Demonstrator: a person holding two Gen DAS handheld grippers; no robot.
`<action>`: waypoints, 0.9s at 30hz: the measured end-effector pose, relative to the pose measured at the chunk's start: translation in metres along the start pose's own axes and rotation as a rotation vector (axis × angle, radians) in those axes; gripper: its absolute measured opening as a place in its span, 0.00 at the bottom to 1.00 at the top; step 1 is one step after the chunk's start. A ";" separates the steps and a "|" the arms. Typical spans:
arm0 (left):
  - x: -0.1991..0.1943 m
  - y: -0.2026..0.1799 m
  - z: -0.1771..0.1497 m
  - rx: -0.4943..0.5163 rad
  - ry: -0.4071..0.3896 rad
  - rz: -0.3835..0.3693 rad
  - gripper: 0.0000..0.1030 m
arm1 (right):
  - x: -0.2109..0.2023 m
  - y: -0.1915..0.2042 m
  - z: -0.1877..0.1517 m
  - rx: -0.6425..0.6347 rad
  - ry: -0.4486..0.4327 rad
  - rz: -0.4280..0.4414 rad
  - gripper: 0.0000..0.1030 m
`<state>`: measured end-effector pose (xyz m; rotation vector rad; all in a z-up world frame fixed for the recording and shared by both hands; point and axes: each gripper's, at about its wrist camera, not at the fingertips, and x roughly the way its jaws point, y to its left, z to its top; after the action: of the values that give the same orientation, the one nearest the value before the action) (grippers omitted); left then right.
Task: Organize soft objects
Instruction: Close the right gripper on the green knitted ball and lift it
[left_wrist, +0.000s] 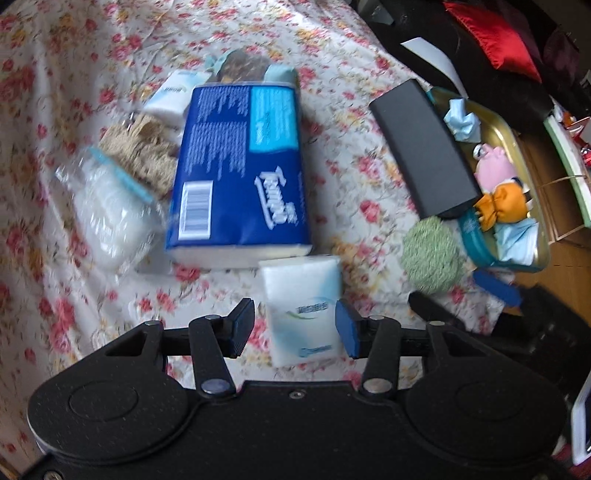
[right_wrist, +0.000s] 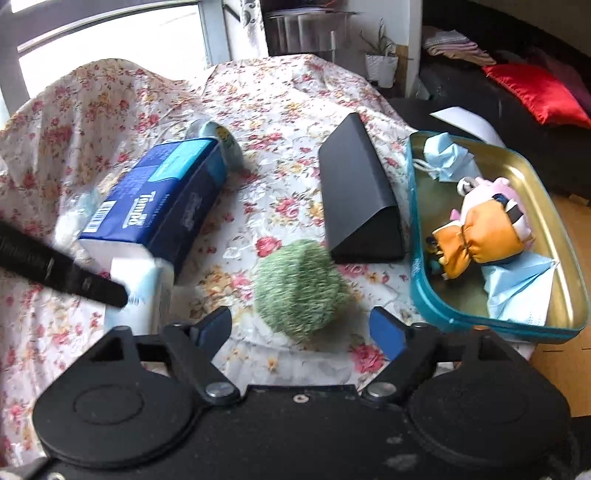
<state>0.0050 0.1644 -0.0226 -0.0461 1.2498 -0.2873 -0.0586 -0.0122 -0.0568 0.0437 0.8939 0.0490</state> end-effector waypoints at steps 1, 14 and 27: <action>0.002 0.000 -0.003 -0.004 0.004 0.004 0.46 | 0.001 0.001 0.000 -0.007 -0.004 -0.016 0.79; 0.022 -0.011 -0.028 0.072 -0.044 0.095 0.68 | 0.016 0.004 0.011 -0.024 -0.026 -0.041 0.92; 0.025 -0.009 -0.032 0.044 -0.076 0.092 0.74 | 0.031 -0.014 0.018 0.124 0.083 0.148 0.77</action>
<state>-0.0195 0.1539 -0.0539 0.0375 1.1666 -0.2314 -0.0245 -0.0245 -0.0704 0.2248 0.9750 0.1344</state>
